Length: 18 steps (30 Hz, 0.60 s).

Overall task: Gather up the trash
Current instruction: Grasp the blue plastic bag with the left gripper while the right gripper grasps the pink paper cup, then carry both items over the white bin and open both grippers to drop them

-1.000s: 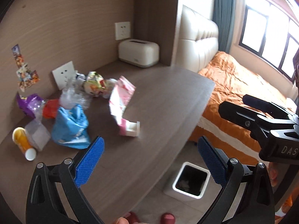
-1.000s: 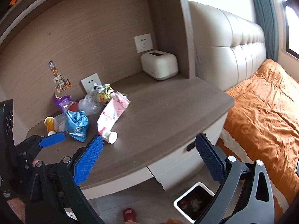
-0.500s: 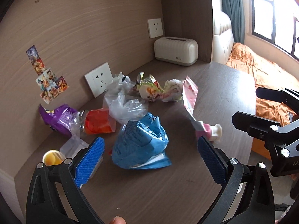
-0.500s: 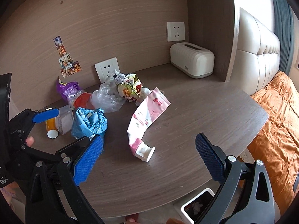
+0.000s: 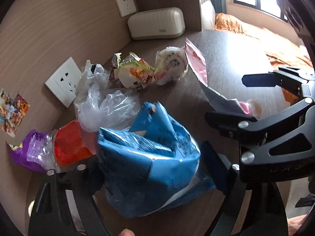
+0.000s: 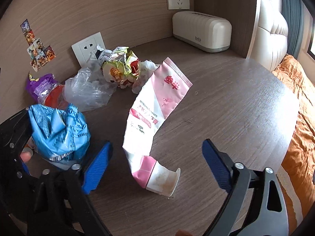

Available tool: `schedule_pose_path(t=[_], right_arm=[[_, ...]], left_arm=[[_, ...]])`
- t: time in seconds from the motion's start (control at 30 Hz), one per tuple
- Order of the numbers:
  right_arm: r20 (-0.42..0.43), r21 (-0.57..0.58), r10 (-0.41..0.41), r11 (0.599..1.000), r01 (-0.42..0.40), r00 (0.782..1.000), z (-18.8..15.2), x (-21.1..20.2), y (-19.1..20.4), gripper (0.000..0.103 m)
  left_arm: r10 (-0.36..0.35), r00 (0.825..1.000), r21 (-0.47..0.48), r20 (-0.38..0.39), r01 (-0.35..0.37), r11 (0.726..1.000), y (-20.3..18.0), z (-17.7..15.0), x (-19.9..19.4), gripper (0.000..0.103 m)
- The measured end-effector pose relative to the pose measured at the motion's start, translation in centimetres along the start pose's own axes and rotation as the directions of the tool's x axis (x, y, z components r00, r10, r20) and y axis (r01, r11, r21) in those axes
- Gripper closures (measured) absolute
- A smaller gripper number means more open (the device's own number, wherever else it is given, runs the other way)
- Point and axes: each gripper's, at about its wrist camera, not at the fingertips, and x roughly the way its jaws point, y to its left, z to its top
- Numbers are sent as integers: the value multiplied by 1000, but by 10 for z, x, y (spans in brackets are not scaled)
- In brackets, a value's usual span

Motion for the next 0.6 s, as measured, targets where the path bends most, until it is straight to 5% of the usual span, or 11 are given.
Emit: schedule_pose_path(t=[0.1,0.3,0.33,0.6], right_arm=[[-23,-18,-19,1000,19,1000,-4,9,5,57],[7,-22,-31,999,31,999,-4,-5,3,66],[14,-17,-25,1000,25,1000,-2,-10,1,84],[58,54,-27,998,24,998,1,-60,-42,84]], left_arm=[[8,1000,37,20,-8,999,-6,-2,-2,31],[-11,999,22,46,10,1000,-8,0,-15,41],[-19,999,14,44,19,1000,-8,2,-19,41],[-39,996,-3,85,39,999,-31,19,-48,43]])
